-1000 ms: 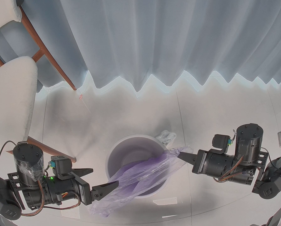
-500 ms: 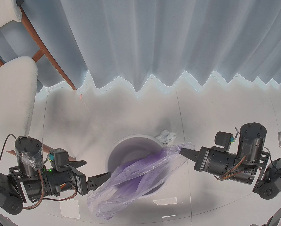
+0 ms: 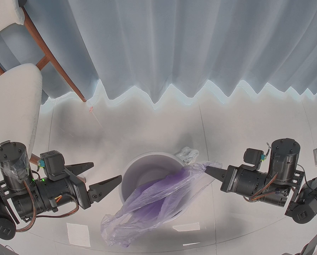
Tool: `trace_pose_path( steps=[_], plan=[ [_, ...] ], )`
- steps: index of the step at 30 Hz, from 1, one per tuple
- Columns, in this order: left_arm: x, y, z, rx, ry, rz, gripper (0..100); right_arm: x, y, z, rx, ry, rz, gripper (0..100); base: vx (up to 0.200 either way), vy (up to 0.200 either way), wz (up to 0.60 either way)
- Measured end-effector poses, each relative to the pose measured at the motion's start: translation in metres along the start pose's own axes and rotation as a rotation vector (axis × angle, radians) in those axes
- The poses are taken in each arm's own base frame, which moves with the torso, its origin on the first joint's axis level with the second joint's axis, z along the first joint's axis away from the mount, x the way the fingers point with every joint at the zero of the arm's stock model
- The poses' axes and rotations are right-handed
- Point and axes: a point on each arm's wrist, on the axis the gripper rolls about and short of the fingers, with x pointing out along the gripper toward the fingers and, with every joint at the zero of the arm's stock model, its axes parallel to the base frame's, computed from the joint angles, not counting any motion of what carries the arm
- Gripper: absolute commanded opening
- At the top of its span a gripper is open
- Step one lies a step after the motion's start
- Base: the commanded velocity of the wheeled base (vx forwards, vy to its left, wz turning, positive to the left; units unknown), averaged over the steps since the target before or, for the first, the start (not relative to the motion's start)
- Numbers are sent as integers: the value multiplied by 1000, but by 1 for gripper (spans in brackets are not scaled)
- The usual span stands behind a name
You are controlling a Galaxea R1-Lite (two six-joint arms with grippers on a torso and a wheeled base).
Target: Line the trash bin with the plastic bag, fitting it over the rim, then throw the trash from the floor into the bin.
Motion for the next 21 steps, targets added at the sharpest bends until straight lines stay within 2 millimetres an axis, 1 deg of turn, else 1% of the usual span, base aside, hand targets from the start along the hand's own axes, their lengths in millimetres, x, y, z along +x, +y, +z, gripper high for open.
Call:
trace_pose_path(
  steps=[4, 11, 21],
  plan=[
    [-6, -3, 0, 6, 5, -54, 100, 0, 0, 0, -1, -1, -1, 0, 0, 0, 0],
    [-14, -9, -11, 11, 46, -101, 100, 0, 0, 1, -1, -5, -1, 0, 0, 0, 0],
    [-20, -12, -28, 66, 109, -161, 100, 0, 0, 1, -2, -5, -1, 0, 0, 0, 0]
  ],
)
